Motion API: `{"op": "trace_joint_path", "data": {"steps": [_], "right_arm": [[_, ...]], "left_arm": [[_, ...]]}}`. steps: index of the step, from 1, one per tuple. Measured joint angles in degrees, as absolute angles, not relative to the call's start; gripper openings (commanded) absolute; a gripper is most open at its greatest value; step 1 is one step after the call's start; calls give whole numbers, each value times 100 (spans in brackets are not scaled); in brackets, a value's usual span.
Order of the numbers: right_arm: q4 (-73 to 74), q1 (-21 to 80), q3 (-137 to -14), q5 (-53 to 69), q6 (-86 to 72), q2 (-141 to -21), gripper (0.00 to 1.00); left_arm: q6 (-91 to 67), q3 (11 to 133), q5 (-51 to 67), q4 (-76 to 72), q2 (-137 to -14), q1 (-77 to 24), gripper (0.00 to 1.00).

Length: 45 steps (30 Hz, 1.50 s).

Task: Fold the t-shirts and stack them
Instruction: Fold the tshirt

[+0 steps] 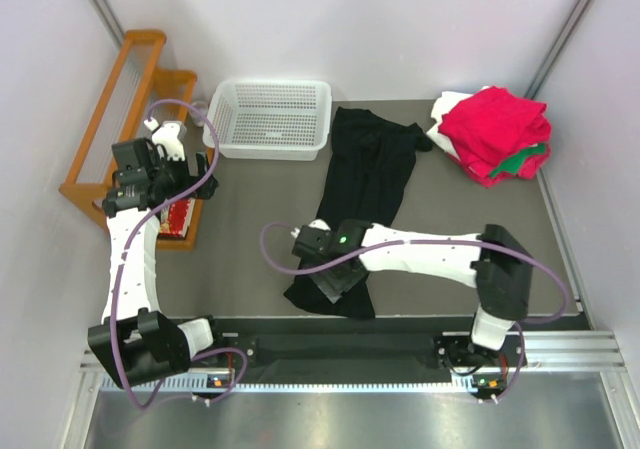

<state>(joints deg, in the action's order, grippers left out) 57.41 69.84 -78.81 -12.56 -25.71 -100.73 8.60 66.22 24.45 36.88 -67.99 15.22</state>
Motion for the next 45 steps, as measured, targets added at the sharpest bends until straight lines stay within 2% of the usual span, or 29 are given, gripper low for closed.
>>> {"op": "trace_joint_path", "data": {"steps": [5,9,15,33,36,41,45], "right_arm": [[5798,6807,-7697,-1356,-2668,-9295,64],[5717,6914,-7391,-1321,-2749,-9111,61],[5601,7334,-6860,-1214,-2799,-9201,59],[4982,7933,-6595,-1549,-2821,-9668,60],[4882,8003,-6479,-1892,-2816,-9815,58],[4700,8027,-6447,-2333,-2816,-9981,48],[4698,8027,-6475,-2571,-2818,-10064,47]], "left_arm": [[843,6622,2462,3688,-6799,1522,98],[832,6622,2462,3688,-6799,1522,98],[784,6624,2464,3693,-6799,1522,98],[779,6637,2462,3712,-6799,1522,98],[781,6637,2458,3712,-6799,1522,98],[784,6637,2456,3717,-6799,1522,99],[784,6637,2458,3719,-6799,1522,98]]}}
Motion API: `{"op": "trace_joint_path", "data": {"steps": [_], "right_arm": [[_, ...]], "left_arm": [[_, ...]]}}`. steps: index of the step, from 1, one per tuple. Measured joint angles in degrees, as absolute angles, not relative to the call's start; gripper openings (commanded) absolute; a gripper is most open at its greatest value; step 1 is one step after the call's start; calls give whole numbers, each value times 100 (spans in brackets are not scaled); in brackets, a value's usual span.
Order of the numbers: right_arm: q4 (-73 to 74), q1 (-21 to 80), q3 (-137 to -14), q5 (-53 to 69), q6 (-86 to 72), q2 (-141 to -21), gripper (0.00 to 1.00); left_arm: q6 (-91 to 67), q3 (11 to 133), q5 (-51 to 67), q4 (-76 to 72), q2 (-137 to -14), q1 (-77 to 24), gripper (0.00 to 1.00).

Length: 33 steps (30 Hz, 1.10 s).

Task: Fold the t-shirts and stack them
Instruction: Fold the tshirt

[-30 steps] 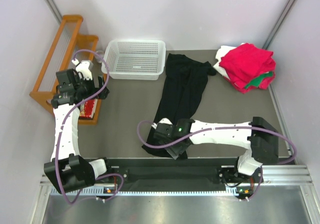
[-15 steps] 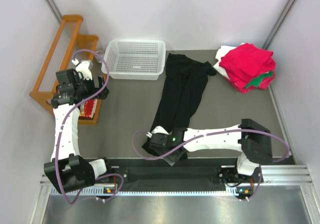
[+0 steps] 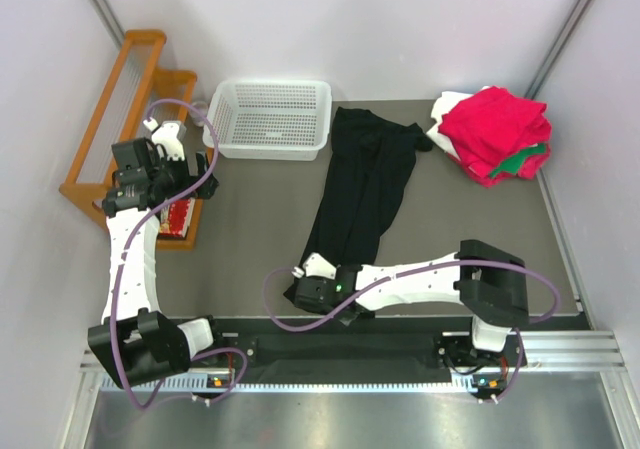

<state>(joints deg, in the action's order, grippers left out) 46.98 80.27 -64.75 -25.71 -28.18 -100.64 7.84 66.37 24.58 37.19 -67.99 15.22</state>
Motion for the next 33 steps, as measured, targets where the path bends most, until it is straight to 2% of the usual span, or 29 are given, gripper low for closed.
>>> {"op": "trace_joint_path", "data": {"steps": [9,16,21,33], "right_arm": [[4825,8053,-7043,-2742,-2825,-10068,43],[4943,8060,-7100,-2775,-2884,-10068,20],[4952,8062,-7089,-2805,-2980,-10066,10],[5380,7926,-6740,-3081,-3232,-9393,10]], "left_arm": [[781,6637,2460,3719,-6799,1522,98],[788,6637,2456,3719,-6799,1522,98],[825,6637,2440,3723,-6799,1522,99],[832,6637,2440,3728,-6799,1522,99]]}}
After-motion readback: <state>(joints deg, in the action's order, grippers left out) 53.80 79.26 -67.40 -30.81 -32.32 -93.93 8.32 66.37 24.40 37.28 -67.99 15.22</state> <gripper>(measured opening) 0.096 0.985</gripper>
